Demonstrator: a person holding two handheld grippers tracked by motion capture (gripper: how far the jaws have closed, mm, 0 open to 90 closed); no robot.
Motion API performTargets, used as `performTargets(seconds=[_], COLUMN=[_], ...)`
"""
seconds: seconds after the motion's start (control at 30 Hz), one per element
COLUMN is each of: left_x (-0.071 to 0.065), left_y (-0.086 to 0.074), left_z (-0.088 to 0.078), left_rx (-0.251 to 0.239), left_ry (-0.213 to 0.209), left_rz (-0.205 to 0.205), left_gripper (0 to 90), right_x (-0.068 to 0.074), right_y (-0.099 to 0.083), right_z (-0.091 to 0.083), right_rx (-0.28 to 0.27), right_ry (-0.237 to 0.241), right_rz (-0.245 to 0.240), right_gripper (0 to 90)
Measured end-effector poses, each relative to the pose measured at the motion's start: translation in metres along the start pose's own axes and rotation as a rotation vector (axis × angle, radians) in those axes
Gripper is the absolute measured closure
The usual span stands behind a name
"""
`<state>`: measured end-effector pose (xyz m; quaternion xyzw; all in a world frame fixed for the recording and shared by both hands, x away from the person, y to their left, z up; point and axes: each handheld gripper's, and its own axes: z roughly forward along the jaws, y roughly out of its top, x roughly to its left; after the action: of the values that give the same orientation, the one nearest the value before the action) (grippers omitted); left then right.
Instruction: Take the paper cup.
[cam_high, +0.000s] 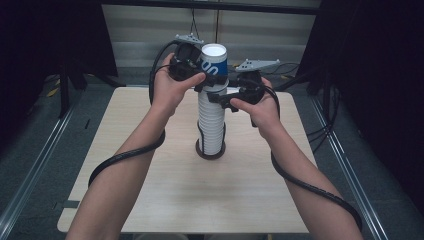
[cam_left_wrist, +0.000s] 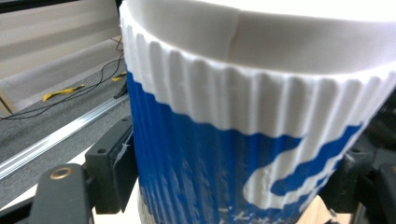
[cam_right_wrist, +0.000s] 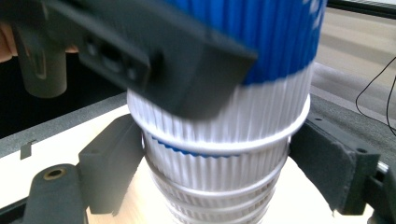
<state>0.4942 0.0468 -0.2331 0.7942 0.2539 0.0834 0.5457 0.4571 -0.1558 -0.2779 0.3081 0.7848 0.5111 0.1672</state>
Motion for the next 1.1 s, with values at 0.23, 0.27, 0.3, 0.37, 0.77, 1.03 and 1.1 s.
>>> performTargets(seconds=[0.23, 0.27, 0.3, 0.37, 0.77, 1.03, 1.1], left_x=[-0.002, -0.002, -0.002, -0.003, -0.005, -0.005, -0.004], left_y=[0.011, 0.011, 0.012, 0.013, 0.023, 0.023, 0.023], left_z=[-0.012, -0.012, -0.012, -0.012, -0.014, -0.013, -0.012], left_rx=[-0.006, -0.006, -0.006, -0.009, 0.048, 0.05, 0.049], left_ry=[0.016, 0.016, 0.017, 0.015, 0.029, 0.033, 0.033], left_rz=[0.0, 0.0, 0.001, 0.001, -0.001, 0.0, -0.005], left_gripper=[22.4, 22.4, 22.4, 22.4, 22.5, 22.5, 22.3], right_x=[0.0, 0.0, 0.001, 0.001, 0.001, 0.002, 0.001], right_y=[-0.002, -0.002, -0.002, -0.002, -0.002, -0.002, -0.002], right_z=[0.001, 0.001, 0.001, 0.0, -0.001, -0.002, -0.003], right_rx=[0.008, 0.008, 0.011, 0.014, 0.015, 0.018, 0.019], right_ry=[0.002, 0.002, -0.002, -0.006, -0.003, -0.005, -0.006], right_rz=[-0.016, -0.016, -0.017, -0.019, -0.028, -0.038, -0.042], right_gripper=[17.5, 17.5, 17.6, 17.6, 17.7, 18.7, 19.5])
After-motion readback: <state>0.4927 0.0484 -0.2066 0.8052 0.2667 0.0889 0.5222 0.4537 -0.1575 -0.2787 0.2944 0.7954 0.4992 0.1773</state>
